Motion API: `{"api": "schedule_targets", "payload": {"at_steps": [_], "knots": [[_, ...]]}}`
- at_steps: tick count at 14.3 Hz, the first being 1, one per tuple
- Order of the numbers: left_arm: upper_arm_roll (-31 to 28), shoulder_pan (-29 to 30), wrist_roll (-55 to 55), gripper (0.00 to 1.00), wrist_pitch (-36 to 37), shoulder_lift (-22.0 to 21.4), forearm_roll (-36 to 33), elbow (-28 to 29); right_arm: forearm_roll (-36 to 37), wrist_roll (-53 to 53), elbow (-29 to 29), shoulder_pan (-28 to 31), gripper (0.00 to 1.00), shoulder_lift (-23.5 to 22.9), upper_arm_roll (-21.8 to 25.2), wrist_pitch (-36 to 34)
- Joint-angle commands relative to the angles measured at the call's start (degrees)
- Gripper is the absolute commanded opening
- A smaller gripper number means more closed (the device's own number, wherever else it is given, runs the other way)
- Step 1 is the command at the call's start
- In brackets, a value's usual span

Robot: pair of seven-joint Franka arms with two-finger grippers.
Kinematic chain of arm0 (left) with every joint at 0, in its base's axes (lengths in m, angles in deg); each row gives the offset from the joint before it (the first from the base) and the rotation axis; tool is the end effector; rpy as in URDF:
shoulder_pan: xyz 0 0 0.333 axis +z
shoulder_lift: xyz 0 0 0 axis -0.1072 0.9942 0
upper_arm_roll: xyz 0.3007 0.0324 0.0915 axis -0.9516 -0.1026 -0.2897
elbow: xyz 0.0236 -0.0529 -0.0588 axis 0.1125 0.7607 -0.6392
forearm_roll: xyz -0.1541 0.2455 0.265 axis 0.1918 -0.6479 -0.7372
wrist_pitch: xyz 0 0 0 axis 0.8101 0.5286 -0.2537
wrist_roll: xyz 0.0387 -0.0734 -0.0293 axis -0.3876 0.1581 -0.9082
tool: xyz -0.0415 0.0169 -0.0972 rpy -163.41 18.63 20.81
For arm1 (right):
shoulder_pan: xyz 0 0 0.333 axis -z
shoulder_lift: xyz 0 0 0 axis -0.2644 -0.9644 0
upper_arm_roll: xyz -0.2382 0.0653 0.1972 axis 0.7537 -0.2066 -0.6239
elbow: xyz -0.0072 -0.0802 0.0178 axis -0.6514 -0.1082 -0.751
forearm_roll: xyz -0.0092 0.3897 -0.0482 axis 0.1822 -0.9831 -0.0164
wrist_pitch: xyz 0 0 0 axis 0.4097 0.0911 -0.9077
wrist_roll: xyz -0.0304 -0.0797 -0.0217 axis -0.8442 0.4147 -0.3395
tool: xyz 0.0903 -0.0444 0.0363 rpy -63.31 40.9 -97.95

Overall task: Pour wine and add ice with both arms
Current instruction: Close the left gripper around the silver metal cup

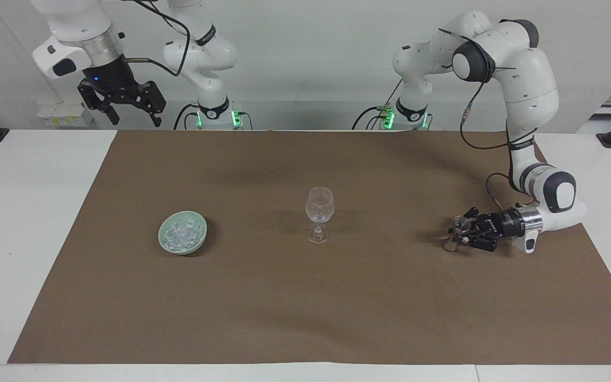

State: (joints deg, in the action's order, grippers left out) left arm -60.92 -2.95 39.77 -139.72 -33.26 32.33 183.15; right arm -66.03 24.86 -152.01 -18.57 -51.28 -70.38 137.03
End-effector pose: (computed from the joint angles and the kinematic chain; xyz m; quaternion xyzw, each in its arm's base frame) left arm 0.6151 0.0960 0.2205 0.5282 0.5520 -0.4320 0.4793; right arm 0.5366 -0.0033 0.6722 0.9992 -0.0382 -0.0140 0.0011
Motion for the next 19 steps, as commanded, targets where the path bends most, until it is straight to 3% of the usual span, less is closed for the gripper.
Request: {"api": "schedule_targets", "payload": {"at_steps": [1, 14, 19], "knots": [[-0.41, -0.22, 0.45, 0.00, -0.66, -0.44, 0.89, 1.01, -1.84, 0.78, 0.80, 0.78, 1.00, -0.30, -0.05, -0.57], [-0.49, 0.40, -1.30, 0.00, 4.26, -0.61, 2.21, 0.40, -1.84, 0.78, 0.80, 0.78, 1.00, -0.30, -0.05, -0.57], [-1.11, -0.21, -4.91, 0.00, 4.70, -4.74, 1.51, -0.83, -1.84, 0.78, 0.80, 0.78, 1.00, -0.30, -0.05, -0.57]]}}
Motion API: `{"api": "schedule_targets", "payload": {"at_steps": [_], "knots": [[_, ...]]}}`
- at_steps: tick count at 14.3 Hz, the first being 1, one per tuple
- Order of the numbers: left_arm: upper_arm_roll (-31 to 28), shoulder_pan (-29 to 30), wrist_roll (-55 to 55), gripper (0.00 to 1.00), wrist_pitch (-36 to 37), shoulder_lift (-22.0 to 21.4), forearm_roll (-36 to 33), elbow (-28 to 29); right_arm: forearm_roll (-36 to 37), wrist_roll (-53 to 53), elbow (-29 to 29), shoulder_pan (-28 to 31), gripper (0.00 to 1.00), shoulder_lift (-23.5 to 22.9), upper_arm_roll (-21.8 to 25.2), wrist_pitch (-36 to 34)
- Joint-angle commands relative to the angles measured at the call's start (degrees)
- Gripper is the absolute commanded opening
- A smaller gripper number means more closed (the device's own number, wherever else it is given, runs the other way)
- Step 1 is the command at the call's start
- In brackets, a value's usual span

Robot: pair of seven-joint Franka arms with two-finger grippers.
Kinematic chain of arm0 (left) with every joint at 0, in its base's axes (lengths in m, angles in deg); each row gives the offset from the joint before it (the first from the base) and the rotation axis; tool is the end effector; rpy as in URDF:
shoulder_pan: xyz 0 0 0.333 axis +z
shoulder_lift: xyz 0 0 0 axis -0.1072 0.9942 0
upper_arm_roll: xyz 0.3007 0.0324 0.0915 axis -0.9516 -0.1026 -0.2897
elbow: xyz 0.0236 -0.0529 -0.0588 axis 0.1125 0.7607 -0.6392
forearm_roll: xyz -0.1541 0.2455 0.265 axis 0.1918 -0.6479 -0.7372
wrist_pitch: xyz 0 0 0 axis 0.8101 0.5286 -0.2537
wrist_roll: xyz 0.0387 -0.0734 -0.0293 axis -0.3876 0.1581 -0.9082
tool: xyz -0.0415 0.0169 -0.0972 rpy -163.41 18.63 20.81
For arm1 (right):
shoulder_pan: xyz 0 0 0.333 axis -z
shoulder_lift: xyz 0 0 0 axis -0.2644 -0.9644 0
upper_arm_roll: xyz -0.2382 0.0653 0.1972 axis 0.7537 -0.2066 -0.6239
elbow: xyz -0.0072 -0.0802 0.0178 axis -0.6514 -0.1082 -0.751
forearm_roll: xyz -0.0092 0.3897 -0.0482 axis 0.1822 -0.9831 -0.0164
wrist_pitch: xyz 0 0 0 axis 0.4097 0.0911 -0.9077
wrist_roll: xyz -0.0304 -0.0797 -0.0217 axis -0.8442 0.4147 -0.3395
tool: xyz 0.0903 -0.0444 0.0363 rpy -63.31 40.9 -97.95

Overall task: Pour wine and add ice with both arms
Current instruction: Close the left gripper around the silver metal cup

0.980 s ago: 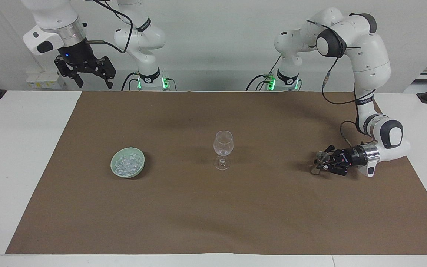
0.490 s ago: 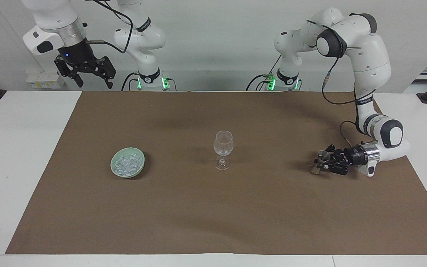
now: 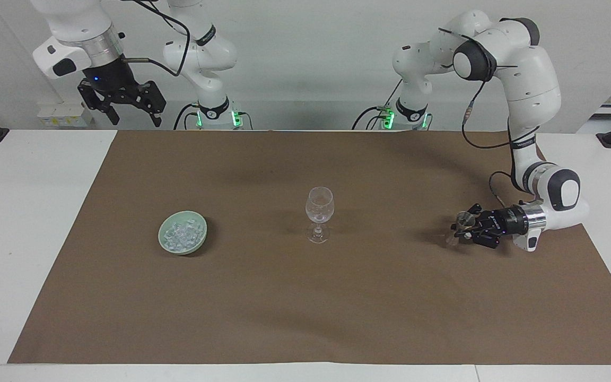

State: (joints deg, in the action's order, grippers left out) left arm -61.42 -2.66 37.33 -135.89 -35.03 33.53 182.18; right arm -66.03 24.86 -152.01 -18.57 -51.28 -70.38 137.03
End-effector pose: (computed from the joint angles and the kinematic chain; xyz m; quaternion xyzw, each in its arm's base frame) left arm 0.6194 0.0974 0.2522 0.5210 0.5341 -0.4478 0.4927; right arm 0.5366 -0.0033 0.6722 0.9992 -0.0382 -0.0140 0.0011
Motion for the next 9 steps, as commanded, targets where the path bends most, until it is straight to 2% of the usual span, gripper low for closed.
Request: {"api": "schedule_targets", "payload": {"at_steps": [1, 9], "knots": [[-0.70, -0.59, -2.55, 0.00, 0.97, -3.41, 0.31, 0.13, -1.84, 0.78, 0.80, 0.78, 1.00, -0.30, -0.05, -0.57], [-1.22, -2.88, -8.61, 0.00, -0.61, -10.97, -7.25, -0.40, -1.84, 0.78, 0.80, 0.87, 1.00, -0.30, -0.05, -0.57]]}}
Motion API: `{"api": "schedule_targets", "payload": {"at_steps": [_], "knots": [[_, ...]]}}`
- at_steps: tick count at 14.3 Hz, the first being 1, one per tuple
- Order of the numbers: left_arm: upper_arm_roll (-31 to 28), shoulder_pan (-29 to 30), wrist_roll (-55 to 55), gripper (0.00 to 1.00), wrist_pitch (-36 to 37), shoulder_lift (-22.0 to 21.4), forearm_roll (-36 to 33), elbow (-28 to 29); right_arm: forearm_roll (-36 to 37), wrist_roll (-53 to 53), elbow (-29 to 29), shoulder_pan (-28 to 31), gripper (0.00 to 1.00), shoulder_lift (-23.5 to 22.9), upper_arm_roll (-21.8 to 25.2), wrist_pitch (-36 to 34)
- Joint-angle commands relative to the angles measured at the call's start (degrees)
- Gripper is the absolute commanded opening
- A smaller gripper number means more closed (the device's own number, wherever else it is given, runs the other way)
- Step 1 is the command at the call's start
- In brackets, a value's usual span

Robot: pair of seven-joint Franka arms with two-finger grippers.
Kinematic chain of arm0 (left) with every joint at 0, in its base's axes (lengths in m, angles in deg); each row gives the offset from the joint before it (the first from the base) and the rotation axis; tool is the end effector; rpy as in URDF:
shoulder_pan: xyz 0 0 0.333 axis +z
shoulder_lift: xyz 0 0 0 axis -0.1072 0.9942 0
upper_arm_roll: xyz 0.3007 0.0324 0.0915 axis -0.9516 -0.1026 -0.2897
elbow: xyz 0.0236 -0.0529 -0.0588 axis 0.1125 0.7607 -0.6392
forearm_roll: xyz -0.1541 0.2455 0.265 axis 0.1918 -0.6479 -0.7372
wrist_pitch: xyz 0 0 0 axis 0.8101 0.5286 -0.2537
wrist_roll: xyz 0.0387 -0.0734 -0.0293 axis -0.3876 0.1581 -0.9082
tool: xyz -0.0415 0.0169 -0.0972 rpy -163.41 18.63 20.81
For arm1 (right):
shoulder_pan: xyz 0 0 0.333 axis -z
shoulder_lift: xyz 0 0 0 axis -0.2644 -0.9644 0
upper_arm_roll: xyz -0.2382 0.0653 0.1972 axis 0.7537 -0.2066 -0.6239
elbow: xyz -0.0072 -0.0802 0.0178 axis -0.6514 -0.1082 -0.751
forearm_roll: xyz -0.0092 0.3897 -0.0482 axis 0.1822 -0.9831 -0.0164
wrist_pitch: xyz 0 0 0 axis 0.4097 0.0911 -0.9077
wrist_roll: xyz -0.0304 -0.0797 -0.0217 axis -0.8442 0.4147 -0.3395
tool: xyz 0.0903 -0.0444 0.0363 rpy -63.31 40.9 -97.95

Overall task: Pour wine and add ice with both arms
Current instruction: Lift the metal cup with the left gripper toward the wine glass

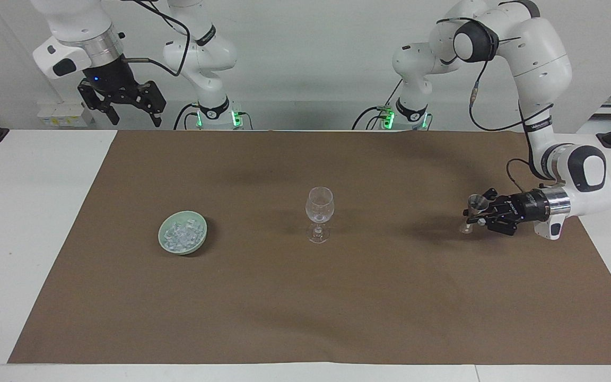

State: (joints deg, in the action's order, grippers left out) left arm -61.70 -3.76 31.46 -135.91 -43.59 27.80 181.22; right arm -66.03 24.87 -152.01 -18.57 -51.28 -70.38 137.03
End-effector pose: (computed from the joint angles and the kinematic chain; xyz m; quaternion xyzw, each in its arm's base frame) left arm 0.6215 0.0897 0.3431 0.5636 0.5283 -0.4344 0.4632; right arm 0.5366 -0.0033 0.6722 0.9992 -0.0381 -0.0140 0.0011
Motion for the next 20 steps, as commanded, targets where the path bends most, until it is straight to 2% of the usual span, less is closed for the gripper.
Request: {"api": "schedule_targets", "payload": {"at_steps": [1, 10, 17, 20], "knots": [[-1.04, -2.04, -4.06, 0.00, -0.77, -3.10, -2.22, 0.56, -1.84, 0.78, 0.80, 0.87, 1.00, -0.30, -0.05, -0.57], [0.36, -6.35, -17.16, 0.00, -6.13, -7.77, -6.26, 0.57, -1.84, 0.78, 0.80, 0.87, 1.00, -0.30, -0.05, -0.57], [6.51, -7.23, -24.45, 0.00, -12.62, -15.93, -15.93, 2.49, -1.84, 0.78, 0.80, 0.78, 1.00, -0.30, -0.05, -0.57], [9.15, -7.23, -27.71, 0.00, -16.94, -18.05, -15.94, 5.65, -1.84, 0.78, 0.80, 0.87, 1.00, -0.30, -0.05, -0.57]]}}
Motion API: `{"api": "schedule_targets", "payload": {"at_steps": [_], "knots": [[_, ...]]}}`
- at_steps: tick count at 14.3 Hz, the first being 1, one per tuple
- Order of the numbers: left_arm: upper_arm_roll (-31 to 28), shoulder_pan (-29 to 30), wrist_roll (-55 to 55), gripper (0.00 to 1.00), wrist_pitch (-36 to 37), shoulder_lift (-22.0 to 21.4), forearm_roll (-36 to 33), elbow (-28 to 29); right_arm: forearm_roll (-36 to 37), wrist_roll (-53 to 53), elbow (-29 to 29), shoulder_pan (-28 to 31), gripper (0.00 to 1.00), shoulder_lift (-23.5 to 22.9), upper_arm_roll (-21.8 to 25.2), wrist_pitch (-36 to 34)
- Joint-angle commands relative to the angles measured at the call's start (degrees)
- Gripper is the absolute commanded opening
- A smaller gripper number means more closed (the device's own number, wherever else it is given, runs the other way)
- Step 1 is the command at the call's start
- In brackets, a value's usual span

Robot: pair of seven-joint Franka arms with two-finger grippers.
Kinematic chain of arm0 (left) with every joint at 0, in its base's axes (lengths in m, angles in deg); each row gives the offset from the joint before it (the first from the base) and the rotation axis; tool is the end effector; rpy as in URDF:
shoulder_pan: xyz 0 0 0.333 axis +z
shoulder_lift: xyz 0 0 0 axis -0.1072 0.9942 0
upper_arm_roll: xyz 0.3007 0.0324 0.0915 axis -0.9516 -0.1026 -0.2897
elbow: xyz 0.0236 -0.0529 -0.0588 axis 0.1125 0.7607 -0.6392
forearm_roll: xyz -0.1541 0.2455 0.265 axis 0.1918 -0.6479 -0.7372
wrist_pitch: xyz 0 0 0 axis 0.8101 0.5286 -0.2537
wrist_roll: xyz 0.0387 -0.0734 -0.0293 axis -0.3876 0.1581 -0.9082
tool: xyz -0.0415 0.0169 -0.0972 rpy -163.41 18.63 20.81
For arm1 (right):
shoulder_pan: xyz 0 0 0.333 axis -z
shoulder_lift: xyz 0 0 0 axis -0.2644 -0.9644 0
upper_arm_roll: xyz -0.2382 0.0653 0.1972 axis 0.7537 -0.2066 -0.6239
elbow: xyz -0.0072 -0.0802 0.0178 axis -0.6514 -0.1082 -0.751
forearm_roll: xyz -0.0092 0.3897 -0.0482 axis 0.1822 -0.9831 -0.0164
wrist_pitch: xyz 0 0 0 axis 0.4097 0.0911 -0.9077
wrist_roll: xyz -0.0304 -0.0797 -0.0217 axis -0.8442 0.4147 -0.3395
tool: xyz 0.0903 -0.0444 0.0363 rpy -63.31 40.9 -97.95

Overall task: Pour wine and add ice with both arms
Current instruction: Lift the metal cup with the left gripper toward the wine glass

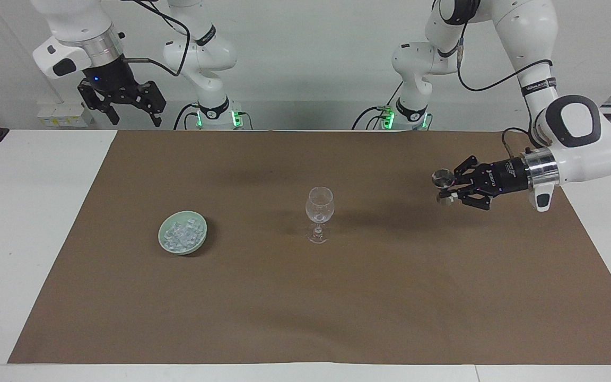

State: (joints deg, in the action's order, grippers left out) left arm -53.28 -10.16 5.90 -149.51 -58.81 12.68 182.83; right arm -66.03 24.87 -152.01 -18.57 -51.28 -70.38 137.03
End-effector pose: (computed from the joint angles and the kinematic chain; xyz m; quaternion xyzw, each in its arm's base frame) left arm 0.6112 -0.0275 0.4634 0.5958 0.6179 -0.4039 0.3164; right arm 0.5366 -0.0033 0.6722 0.9992 -0.0381 -0.0140 0.0011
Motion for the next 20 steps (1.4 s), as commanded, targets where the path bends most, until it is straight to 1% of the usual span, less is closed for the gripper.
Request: {"api": "schedule_targets", "payload": {"at_steps": [1, 4, 7, 8, 12, 15, 17, 20], "knots": [[0.92, -0.83, -2.94, 0.00, -3.43, -2.75, -0.56, 4.23, -1.84, 0.78, 0.80, 0.78, 1.00, -0.30, -0.05, -0.57], [1.36, -0.83, -2.86, 0.00, -4.66, -3.89, 4.43, 7.82, -1.84, 0.78, 0.80, 0.78, 1.00, -0.30, -0.05, -0.57], [1.62, -0.92, -2.60, 0.00, -5.28, -4.42, 8.92, 9.85, -1.84, 0.78, 0.80, 0.87, 1.00, -0.30, -0.05, -0.57], [1.71, -1.27, -2.60, 0.00, -5.63, -4.59, 9.28, 10.03, -1.84, 0.78, 0.80, 0.78, 1.00, -0.30, -0.05, -0.57], [6.44, -1.27, -2.60, 0.00, -10.54, -6.35, 9.29, 11.87, -1.84, 0.78, 0.80, 0.87, 1.00, -0.30, -0.05, -0.57], [7.51, -1.53, -1.81, 0.00, -10.64, -6.88, 9.37, 12.05, -1.84, 0.78, 0.80, 0.78, 1.00, -0.30, -0.05, -0.57], [8.82, -1.53, 0.03, 0.00, -10.99, -7.23, 11.82, 12.93, -1.84, 0.78, 0.80, 0.78, 1.00, -0.30, -0.05, -0.57], [11.81, -1.53, 1.26, 0.00, -13.97, -7.23, 12.97, 13.81, -1.84, 0.78, 0.80, 0.87, 1.00, -0.30, -0.05, -0.57]]}}
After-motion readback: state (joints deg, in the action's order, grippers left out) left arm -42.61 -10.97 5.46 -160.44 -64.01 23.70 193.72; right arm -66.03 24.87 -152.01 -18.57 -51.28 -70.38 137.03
